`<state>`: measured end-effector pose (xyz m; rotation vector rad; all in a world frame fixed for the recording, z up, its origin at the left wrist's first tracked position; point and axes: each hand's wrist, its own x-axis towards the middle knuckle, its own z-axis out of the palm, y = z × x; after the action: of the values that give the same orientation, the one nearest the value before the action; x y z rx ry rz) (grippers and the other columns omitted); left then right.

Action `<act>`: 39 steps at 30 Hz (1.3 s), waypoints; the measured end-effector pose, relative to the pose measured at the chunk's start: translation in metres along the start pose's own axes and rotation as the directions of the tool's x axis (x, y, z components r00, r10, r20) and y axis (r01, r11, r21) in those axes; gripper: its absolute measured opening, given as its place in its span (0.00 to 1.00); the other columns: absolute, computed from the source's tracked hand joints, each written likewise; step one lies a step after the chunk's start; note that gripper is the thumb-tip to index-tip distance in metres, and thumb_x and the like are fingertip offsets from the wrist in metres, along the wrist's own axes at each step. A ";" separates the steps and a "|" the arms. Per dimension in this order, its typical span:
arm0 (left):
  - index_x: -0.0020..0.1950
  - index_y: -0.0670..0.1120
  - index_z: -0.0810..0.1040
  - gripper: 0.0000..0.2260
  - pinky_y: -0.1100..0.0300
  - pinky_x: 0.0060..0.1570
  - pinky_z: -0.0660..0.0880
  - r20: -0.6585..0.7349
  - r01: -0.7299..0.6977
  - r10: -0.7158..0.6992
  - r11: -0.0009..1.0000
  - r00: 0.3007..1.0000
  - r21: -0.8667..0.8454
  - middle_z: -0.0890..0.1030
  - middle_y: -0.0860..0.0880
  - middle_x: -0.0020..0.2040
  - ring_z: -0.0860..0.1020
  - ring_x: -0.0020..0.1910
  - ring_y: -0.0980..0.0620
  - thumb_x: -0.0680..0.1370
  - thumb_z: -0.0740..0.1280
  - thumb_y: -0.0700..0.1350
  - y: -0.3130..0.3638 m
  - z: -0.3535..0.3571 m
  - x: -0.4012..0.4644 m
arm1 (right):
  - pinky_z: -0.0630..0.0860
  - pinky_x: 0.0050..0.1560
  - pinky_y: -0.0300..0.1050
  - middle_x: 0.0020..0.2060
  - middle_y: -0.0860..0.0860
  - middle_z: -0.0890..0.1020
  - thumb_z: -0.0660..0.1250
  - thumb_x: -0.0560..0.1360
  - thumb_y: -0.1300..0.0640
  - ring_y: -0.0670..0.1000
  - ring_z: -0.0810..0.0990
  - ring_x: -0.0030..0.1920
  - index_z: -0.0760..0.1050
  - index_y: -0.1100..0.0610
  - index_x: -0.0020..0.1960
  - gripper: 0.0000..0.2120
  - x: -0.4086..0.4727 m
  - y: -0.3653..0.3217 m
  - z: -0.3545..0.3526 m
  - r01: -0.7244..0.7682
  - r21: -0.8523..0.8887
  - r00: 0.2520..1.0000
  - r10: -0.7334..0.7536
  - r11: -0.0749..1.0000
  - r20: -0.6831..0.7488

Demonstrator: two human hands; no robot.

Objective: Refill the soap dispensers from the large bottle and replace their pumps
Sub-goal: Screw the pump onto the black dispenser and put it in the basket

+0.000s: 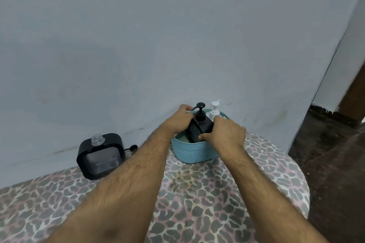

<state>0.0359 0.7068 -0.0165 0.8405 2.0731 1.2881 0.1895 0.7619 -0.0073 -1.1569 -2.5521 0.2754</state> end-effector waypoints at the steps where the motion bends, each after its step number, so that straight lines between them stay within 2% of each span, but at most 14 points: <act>1: 0.65 0.51 0.65 0.13 0.58 0.43 0.71 0.009 0.004 -0.004 1.000 1.000 0.017 0.76 0.48 0.50 0.74 0.46 0.53 0.81 0.57 0.42 0.000 -0.001 0.000 | 0.66 0.47 0.49 0.36 0.44 0.72 0.74 0.68 0.36 0.51 0.71 0.39 0.66 0.49 0.46 0.23 0.000 0.000 0.001 0.002 -0.003 1.000 -0.002 1.000 -0.005; 5: 0.67 0.51 0.64 0.15 0.59 0.39 0.70 0.028 0.012 -0.014 0.999 1.000 0.053 0.75 0.48 0.51 0.75 0.46 0.54 0.81 0.57 0.40 -0.001 -0.002 0.000 | 0.64 0.46 0.49 0.40 0.45 0.78 0.75 0.68 0.37 0.51 0.71 0.40 0.69 0.50 0.50 0.23 0.002 -0.002 0.003 0.009 -0.037 1.000 -0.010 0.999 -0.022; 9: 0.66 0.50 0.65 0.14 0.60 0.39 0.72 0.006 -0.006 0.006 0.999 1.000 0.047 0.75 0.48 0.51 0.76 0.46 0.53 0.81 0.58 0.41 -0.003 -0.001 0.000 | 0.66 0.47 0.49 0.42 0.45 0.81 0.75 0.69 0.40 0.51 0.78 0.45 0.73 0.48 0.50 0.18 0.001 -0.004 0.007 0.040 -0.014 0.998 -0.041 0.999 -0.054; 12: 0.63 0.49 0.68 0.11 0.58 0.43 0.73 -0.031 -0.033 0.036 0.995 0.999 0.098 0.78 0.45 0.54 0.77 0.49 0.50 0.81 0.60 0.43 -0.005 0.002 0.002 | 0.70 0.52 0.50 0.42 0.45 0.81 0.74 0.71 0.43 0.51 0.79 0.46 0.77 0.46 0.50 0.12 -0.002 -0.003 0.009 0.059 0.000 0.996 -0.059 0.998 -0.066; 15: 0.60 0.47 0.74 0.08 0.60 0.48 0.73 -0.116 -0.072 0.095 0.980 0.989 0.187 0.79 0.48 0.54 0.77 0.52 0.50 0.81 0.63 0.43 -0.006 0.005 0.003 | 0.70 0.54 0.51 0.39 0.45 0.80 0.72 0.73 0.43 0.50 0.76 0.42 0.78 0.46 0.48 0.10 -0.002 -0.002 0.011 0.057 -0.016 0.996 -0.058 0.998 -0.066; 18: 0.54 0.46 0.79 0.05 0.65 0.42 0.70 -0.240 -0.108 0.173 0.959 0.955 0.262 0.79 0.50 0.49 0.76 0.48 0.54 0.79 0.66 0.43 -0.007 0.008 -0.001 | 0.68 0.51 0.49 0.39 0.45 0.79 0.72 0.73 0.42 0.50 0.73 0.40 0.78 0.47 0.48 0.10 -0.001 -0.001 0.012 0.059 -0.042 0.996 -0.062 0.997 -0.067; 21: 0.49 0.45 0.83 0.04 0.63 0.45 0.71 -0.351 -0.154 0.284 0.922 0.892 0.355 0.83 0.49 0.47 0.78 0.45 0.53 0.78 0.68 0.43 -0.008 0.012 -0.009 | 0.66 0.50 0.49 0.38 0.45 0.79 0.71 0.73 0.42 0.50 0.74 0.40 0.78 0.47 0.47 0.10 0.000 -0.001 0.014 0.063 -0.049 0.996 -0.066 0.997 -0.065; 23: 0.48 0.45 0.84 0.06 0.61 0.45 0.72 -0.376 -0.169 0.342 0.890 0.861 0.423 0.84 0.49 0.46 0.80 0.45 0.51 0.78 0.68 0.43 -0.006 0.016 -0.017 | 0.67 0.50 0.50 0.38 0.45 0.79 0.71 0.74 0.42 0.50 0.75 0.41 0.79 0.47 0.46 0.10 -0.001 -0.001 0.014 0.071 -0.056 0.995 -0.075 0.996 -0.072; 26: 0.52 0.46 0.85 0.10 0.56 0.49 0.76 -0.343 -0.170 0.399 0.826 0.850 0.538 0.85 0.47 0.46 0.81 0.47 0.49 0.79 0.64 0.45 -0.005 0.016 -0.026 | 0.68 0.52 0.50 0.41 0.46 0.81 0.69 0.75 0.41 0.51 0.79 0.44 0.79 0.47 0.47 0.10 -0.001 0.001 0.015 0.098 -0.074 0.992 -0.103 0.992 -0.076; 28: 0.55 0.47 0.84 0.12 0.54 0.50 0.76 -0.288 -0.178 0.408 0.792 0.866 0.584 0.85 0.47 0.47 0.80 0.48 0.47 0.81 0.62 0.46 -0.007 0.013 -0.033 | 0.68 0.52 0.51 0.42 0.47 0.82 0.67 0.76 0.41 0.51 0.79 0.46 0.80 0.47 0.48 0.11 -0.001 0.002 0.015 0.114 -0.084 0.991 -0.120 0.990 -0.068; 30: 0.58 0.50 0.82 0.13 0.52 0.53 0.75 -0.188 -0.201 0.395 0.755 0.899 0.625 0.84 0.48 0.51 0.79 0.56 0.46 0.81 0.60 0.49 -0.009 0.008 -0.041 | 0.68 0.51 0.50 0.42 0.47 0.82 0.65 0.77 0.40 0.51 0.80 0.47 0.80 0.47 0.49 0.12 -0.001 0.004 0.013 0.133 -0.096 0.988 -0.140 0.986 -0.063; 33: 0.66 0.50 0.77 0.16 0.46 0.69 0.65 -0.049 -0.216 0.372 0.636 0.927 0.741 0.79 0.50 0.64 0.66 0.73 0.44 0.83 0.56 0.53 -0.012 0.003 -0.055 | 0.71 0.49 0.50 0.46 0.50 0.81 0.61 0.79 0.42 0.54 0.79 0.50 0.81 0.48 0.53 0.14 -0.003 0.010 0.012 0.196 -0.111 0.977 -0.204 0.974 -0.067; 36: 0.74 0.51 0.70 0.21 0.43 0.74 0.53 -0.021 -0.194 0.358 0.553 0.933 0.810 0.69 0.49 0.75 0.58 0.77 0.44 0.83 0.54 0.57 -0.016 -0.007 -0.078 | 0.74 0.51 0.51 0.51 0.53 0.78 0.58 0.80 0.44 0.55 0.77 0.53 0.77 0.49 0.61 0.16 -0.009 0.017 0.010 0.268 -0.078 0.958 -0.275 0.960 -0.087; 39: 0.77 0.52 0.65 0.26 0.43 0.76 0.48 -0.015 -0.182 0.355 0.515 0.935 0.837 0.62 0.48 0.79 0.54 0.79 0.46 0.82 0.53 0.62 -0.026 -0.024 -0.107 | 0.72 0.54 0.52 0.56 0.53 0.77 0.55 0.80 0.39 0.56 0.74 0.57 0.72 0.48 0.70 0.23 -0.021 0.016 0.007 0.295 -0.067 0.948 -0.301 0.953 -0.103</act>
<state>0.0824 0.6046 -0.0177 1.5451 2.8257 0.4105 0.2111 0.7558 -0.0231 -0.7618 -2.5988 0.0695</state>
